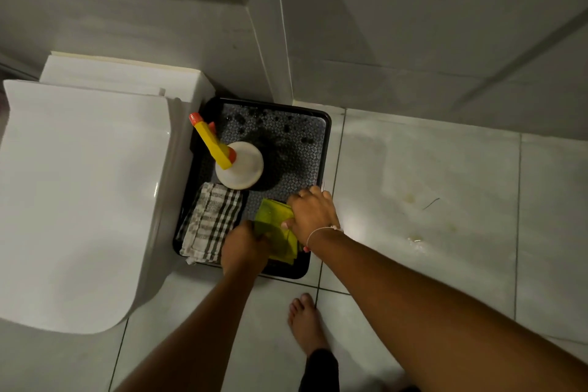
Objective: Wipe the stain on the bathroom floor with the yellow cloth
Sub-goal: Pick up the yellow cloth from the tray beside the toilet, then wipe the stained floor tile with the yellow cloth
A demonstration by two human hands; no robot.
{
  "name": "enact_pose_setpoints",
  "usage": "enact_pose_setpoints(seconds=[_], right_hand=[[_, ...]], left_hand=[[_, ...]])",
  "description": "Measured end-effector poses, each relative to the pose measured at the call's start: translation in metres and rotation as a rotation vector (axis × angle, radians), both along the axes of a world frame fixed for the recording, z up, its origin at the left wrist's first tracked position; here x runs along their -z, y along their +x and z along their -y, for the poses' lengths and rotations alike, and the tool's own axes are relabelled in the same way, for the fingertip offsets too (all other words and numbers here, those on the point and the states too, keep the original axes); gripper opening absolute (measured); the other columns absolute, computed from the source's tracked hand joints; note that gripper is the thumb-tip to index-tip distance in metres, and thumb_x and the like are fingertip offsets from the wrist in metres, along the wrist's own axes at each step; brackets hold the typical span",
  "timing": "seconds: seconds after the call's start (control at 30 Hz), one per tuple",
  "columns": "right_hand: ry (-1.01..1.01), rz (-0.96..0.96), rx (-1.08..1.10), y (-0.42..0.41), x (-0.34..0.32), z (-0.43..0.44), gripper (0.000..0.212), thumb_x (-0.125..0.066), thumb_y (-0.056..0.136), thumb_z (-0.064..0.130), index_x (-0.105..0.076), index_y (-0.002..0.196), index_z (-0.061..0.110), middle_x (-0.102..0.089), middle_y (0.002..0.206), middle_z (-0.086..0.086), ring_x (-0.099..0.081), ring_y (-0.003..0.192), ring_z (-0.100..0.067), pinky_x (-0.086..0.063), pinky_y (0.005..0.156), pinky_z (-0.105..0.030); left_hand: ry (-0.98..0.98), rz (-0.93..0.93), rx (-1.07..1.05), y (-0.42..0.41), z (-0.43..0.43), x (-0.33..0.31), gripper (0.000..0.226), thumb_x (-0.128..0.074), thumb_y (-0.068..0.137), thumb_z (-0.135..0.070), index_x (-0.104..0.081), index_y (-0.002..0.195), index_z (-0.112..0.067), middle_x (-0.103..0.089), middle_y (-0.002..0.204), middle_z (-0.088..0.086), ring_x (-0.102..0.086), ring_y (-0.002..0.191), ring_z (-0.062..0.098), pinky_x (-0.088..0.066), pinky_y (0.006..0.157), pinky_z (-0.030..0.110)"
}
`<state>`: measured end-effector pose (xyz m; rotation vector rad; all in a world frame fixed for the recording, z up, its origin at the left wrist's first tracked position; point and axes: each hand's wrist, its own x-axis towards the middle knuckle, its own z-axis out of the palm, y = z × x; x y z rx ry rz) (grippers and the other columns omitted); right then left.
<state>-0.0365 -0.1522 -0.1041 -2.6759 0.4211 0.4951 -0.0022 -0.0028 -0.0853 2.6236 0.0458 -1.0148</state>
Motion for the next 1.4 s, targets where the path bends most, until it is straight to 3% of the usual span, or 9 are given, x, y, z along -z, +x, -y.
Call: enact_pose_setpoints(seconds=[0.27,0.43,0.6,0.7,0.8,0.93,1.17,1.33,1.4], right_hand=[[0.241,0.061,0.253,-0.011,-0.024,0.018,0.040,-0.068,0.078,0.046,-0.065,0.110,0.023,-0.066,0.111,-0.007,-0.050,0.109,-0.030,-0.040,0.095,-0.042],[0.329,0.142,0.358,-0.037,-0.058,0.066,0.036,-0.070,0.076,0.048,-0.065,0.103,0.025,-0.065,0.101,-0.005,-0.051,0.102,-0.028,-0.041,0.088,-0.040],[0.718,0.103,0.657,-0.101,-0.090,0.133,0.026,-0.080,0.071,0.035,-0.062,0.086,0.025,-0.066,0.084,-0.001,-0.060,0.085,-0.020,-0.050,0.076,-0.036],[1.048,0.107,0.884,-0.157,-0.093,0.166,0.026,-0.081,0.073,0.016,-0.064,0.092,0.011,-0.066,0.083,-0.004,-0.063,0.083,-0.020,-0.052,0.073,-0.032],[1.195,0.149,1.109,-0.215,-0.078,0.187,0.029,-0.076,0.077,0.006,-0.060,0.101,0.000,-0.068,0.097,-0.015,-0.066,0.089,-0.026,-0.056,0.072,-0.028],[1.296,0.190,1.358,-0.284,-0.026,0.205,0.034,-0.073,0.079,0.006,-0.065,0.113,0.005,-0.071,0.112,-0.018,-0.069,0.101,-0.032,-0.056,0.091,-0.046],[1.201,0.156,1.622,-0.333,0.106,0.224,0.028,-0.069,0.083,0.003,-0.068,0.111,0.005,-0.071,0.109,-0.024,-0.069,0.097,-0.038,-0.058,0.082,-0.045],[1.133,0.229,1.648,-0.333,0.196,0.235,0.031,-0.070,0.083,0.005,-0.068,0.114,0.008,-0.072,0.106,-0.017,-0.070,0.085,-0.030,-0.062,0.071,-0.038],[0.776,0.272,1.527,-0.339,0.227,0.242,0.029,-0.072,0.082,0.010,-0.068,0.111,0.011,-0.072,0.103,-0.014,-0.068,0.091,-0.034,-0.057,0.083,-0.041]], left_hand=[[-0.136,0.059,-0.131,-0.009,0.015,-0.035,0.023,-0.068,0.087,-0.030,-0.069,0.102,-0.012,-0.072,0.090,0.008,-0.065,0.087,0.031,-0.051,0.075,0.036],[-0.262,0.116,-0.099,-0.023,0.057,-0.070,0.018,-0.069,0.088,-0.030,-0.067,0.098,-0.015,-0.064,0.074,-0.004,-0.060,0.074,0.021,-0.042,0.059,0.029],[-0.480,-0.051,-0.119,-0.065,0.113,-0.083,0.017,-0.069,0.091,-0.018,-0.069,0.106,-0.011,-0.076,0.096,0.011,-0.072,0.094,0.029,-0.059,0.085,0.046],[-0.600,-0.180,-0.127,-0.105,0.148,-0.076,0.011,-0.067,0.091,-0.005,-0.069,0.101,-0.009,-0.078,0.082,-0.001,-0.075,0.077,0.013,-0.061,0.067,0.029],[-0.590,-0.289,-0.105,-0.148,0.187,-0.060,0.016,-0.064,0.091,0.000,-0.066,0.107,0.004,-0.072,0.082,0.008,-0.070,0.071,0.014,-0.057,0.064,0.026],[-0.544,-0.393,-0.007,-0.204,0.229,-0.007,0.012,-0.063,0.093,-0.005,-0.066,0.104,0.000,-0.063,0.070,-0.003,-0.060,0.047,-0.009,-0.042,0.044,0.007],[-0.398,-0.432,0.131,-0.247,0.267,0.128,0.025,-0.068,0.092,-0.020,-0.070,0.109,-0.002,-0.071,0.088,0.009,-0.063,0.070,0.013,-0.047,0.053,0.013],[-0.239,-0.296,0.491,-0.224,0.283,0.226,0.048,-0.068,0.089,-0.038,-0.060,0.133,-0.018,-0.070,0.120,0.008,-0.067,0.111,0.028,-0.055,0.095,0.039],[-0.108,-0.063,0.740,-0.200,0.282,0.263,0.068,-0.066,0.089,-0.041,-0.041,0.148,-0.021,-0.053,0.147,0.009,-0.050,0.134,0.031,-0.044,0.109,0.044]])
